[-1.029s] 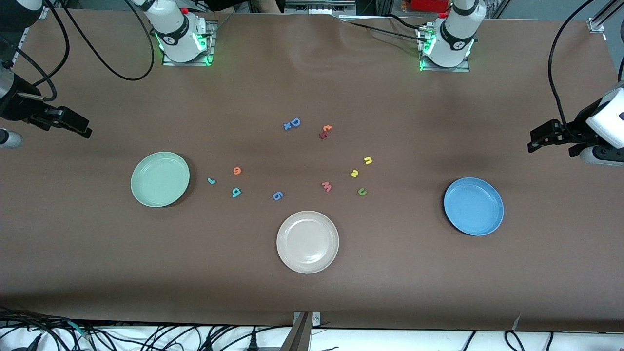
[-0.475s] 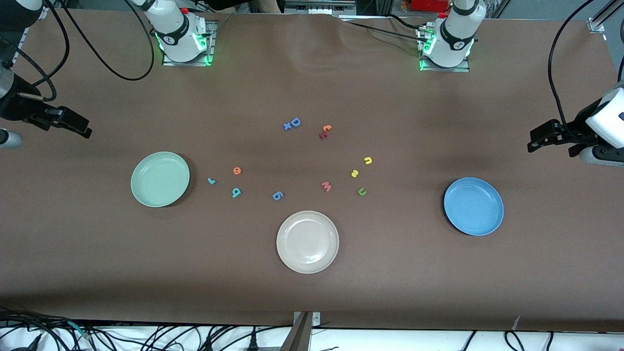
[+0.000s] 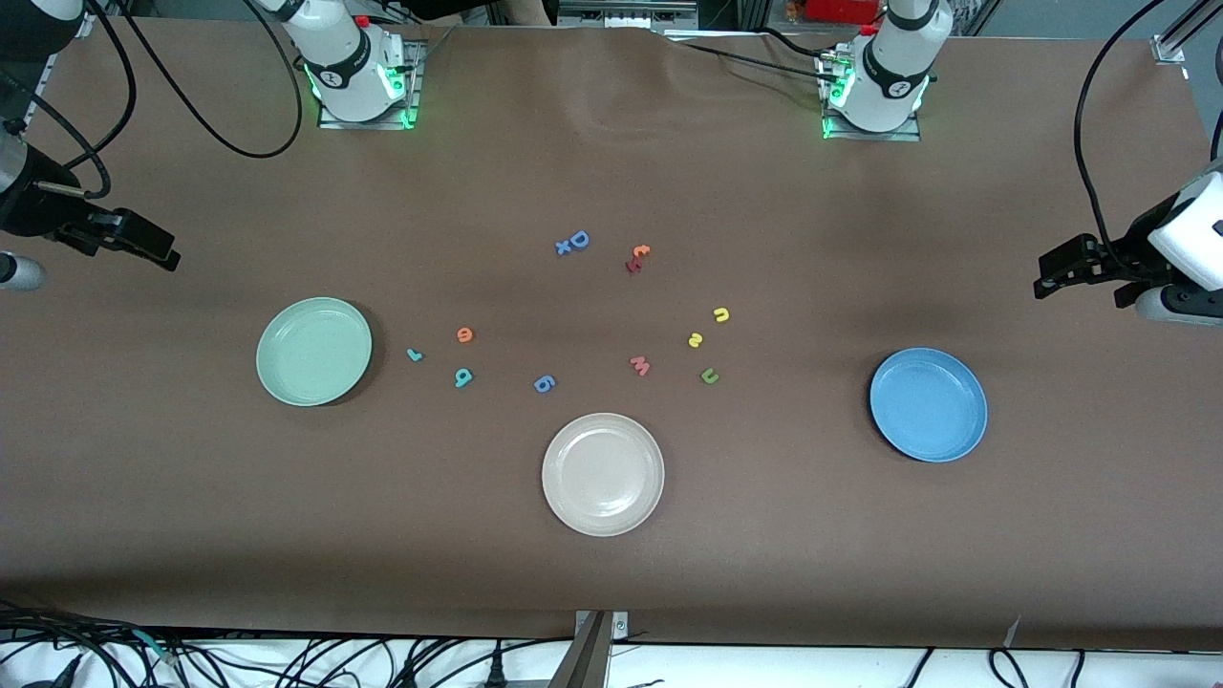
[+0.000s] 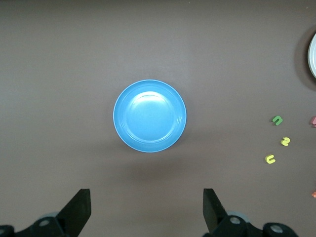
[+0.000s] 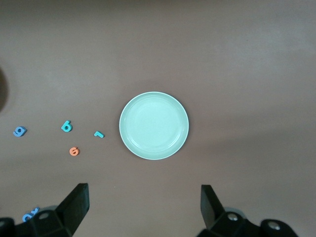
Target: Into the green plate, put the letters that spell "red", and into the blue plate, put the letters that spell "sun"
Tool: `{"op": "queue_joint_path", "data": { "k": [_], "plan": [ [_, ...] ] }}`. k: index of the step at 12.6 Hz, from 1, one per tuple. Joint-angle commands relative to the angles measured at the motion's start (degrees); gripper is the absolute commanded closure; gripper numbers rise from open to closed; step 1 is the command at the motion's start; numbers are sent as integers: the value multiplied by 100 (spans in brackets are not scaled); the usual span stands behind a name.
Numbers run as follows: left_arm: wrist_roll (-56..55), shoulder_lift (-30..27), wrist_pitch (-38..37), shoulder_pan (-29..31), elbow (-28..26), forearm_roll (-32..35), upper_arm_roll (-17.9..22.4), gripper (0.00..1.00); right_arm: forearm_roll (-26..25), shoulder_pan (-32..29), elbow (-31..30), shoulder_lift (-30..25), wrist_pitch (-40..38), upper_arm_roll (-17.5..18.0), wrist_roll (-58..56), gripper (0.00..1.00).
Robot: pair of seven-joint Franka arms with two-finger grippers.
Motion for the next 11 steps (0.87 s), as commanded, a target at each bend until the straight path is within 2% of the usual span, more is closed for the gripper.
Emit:
{"op": "queue_joint_path", "data": {
  "k": [1,4,11],
  "plan": [
    [41,-79,-88,1,2,-34,1,0,-98,-27,-22,-49,1,0,51,0],
    [41,-79,-88,1,2,-34,1,0,-72,-71,4,-40,45,-27,51,0],
    [50,-79,-88,1,2,-34,1,0,-10,-650,39,22,63,-27,-1,0]
  ]
}}
